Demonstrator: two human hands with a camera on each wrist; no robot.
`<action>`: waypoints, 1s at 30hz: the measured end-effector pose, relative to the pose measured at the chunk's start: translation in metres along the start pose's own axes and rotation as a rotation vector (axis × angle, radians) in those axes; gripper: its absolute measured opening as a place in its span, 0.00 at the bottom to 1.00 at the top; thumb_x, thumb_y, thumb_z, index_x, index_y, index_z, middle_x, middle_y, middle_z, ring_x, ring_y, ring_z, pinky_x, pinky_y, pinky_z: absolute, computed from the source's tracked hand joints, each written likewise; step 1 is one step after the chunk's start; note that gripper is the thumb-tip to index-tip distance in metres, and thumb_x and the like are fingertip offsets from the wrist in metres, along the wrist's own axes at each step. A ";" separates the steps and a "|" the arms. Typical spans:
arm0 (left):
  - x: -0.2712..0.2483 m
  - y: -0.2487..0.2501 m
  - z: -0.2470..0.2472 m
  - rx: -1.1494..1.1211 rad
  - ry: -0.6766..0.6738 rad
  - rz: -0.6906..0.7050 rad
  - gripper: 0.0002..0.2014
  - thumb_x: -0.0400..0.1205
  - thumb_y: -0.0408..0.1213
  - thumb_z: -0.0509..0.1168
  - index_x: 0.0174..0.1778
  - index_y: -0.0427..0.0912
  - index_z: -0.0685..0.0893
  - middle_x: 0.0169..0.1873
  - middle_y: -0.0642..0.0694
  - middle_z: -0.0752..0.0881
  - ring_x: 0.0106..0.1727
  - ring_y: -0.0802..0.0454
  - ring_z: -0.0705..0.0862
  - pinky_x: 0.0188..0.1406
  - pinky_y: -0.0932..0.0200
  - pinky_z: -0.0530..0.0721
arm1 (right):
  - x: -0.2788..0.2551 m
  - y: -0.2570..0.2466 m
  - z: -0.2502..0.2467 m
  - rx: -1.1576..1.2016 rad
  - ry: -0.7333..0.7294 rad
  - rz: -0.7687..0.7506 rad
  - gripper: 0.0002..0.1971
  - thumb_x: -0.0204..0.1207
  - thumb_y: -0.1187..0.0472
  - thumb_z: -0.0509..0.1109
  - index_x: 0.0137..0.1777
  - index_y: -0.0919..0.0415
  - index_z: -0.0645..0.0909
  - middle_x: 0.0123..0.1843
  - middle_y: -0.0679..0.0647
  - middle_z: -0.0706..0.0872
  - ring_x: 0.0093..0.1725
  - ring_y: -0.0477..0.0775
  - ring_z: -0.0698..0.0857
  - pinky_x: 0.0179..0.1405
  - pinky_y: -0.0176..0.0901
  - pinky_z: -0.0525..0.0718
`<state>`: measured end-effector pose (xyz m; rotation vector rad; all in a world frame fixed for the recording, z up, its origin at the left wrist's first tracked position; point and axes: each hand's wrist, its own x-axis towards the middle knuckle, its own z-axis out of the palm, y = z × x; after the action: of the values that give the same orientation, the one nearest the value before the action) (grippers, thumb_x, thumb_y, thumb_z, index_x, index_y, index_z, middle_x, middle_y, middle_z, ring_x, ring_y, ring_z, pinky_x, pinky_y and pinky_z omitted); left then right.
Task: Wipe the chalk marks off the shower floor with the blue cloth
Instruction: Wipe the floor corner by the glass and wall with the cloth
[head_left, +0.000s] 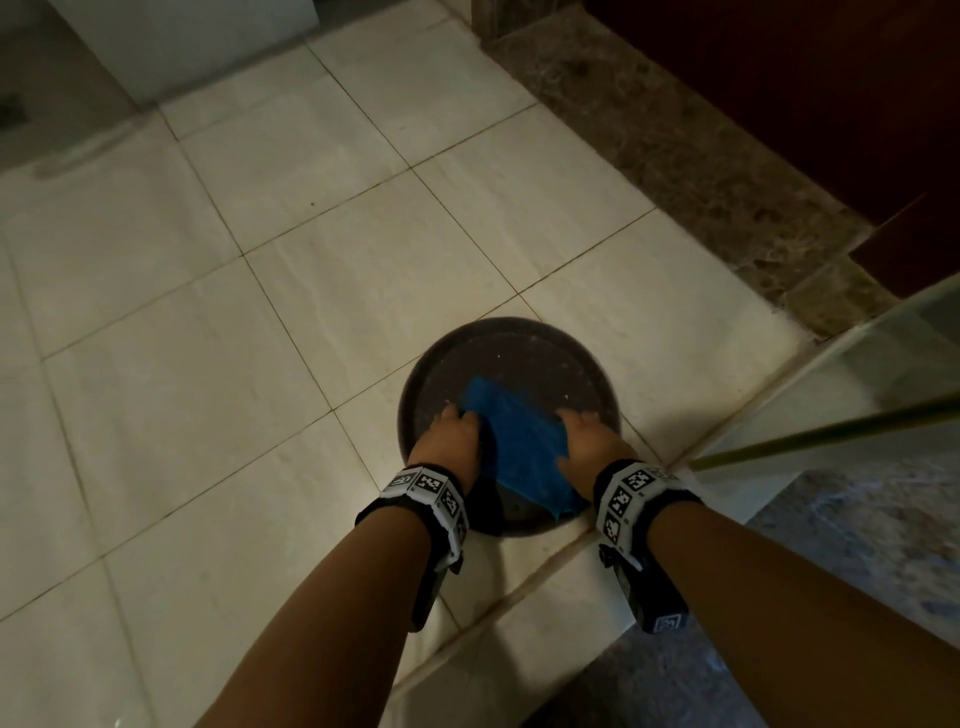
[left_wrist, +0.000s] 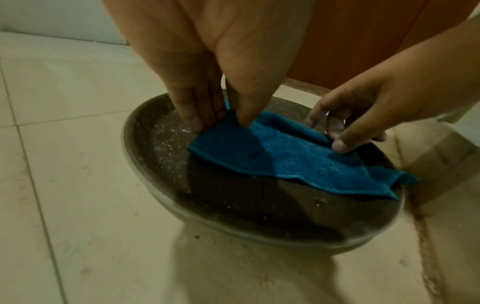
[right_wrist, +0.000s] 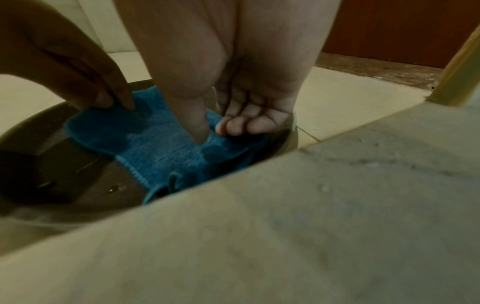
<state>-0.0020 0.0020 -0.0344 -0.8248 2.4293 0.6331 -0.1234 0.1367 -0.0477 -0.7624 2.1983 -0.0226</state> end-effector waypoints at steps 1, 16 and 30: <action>-0.002 0.000 -0.001 -0.033 0.015 -0.001 0.18 0.87 0.35 0.58 0.73 0.38 0.74 0.68 0.38 0.73 0.64 0.41 0.79 0.65 0.53 0.78 | -0.002 -0.002 0.002 -0.005 -0.015 0.014 0.26 0.80 0.60 0.61 0.77 0.57 0.60 0.71 0.62 0.72 0.67 0.63 0.76 0.67 0.55 0.76; -0.099 0.026 -0.077 -0.213 0.049 0.049 0.28 0.82 0.25 0.61 0.78 0.45 0.66 0.70 0.38 0.75 0.69 0.40 0.76 0.67 0.53 0.75 | -0.097 -0.017 -0.076 0.301 0.089 -0.206 0.09 0.75 0.68 0.65 0.40 0.54 0.69 0.42 0.58 0.79 0.44 0.60 0.81 0.40 0.45 0.74; -0.335 0.159 -0.251 -0.458 -0.181 0.221 0.16 0.83 0.24 0.58 0.59 0.49 0.70 0.54 0.47 0.82 0.51 0.49 0.81 0.51 0.57 0.78 | -0.384 -0.038 -0.213 0.585 -0.279 -0.008 0.32 0.74 0.58 0.73 0.76 0.56 0.66 0.57 0.58 0.81 0.59 0.56 0.81 0.58 0.45 0.78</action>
<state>0.0518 0.1159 0.3956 -0.6335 2.2548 1.3232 -0.0575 0.2615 0.3699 -0.4114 1.7851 -0.5099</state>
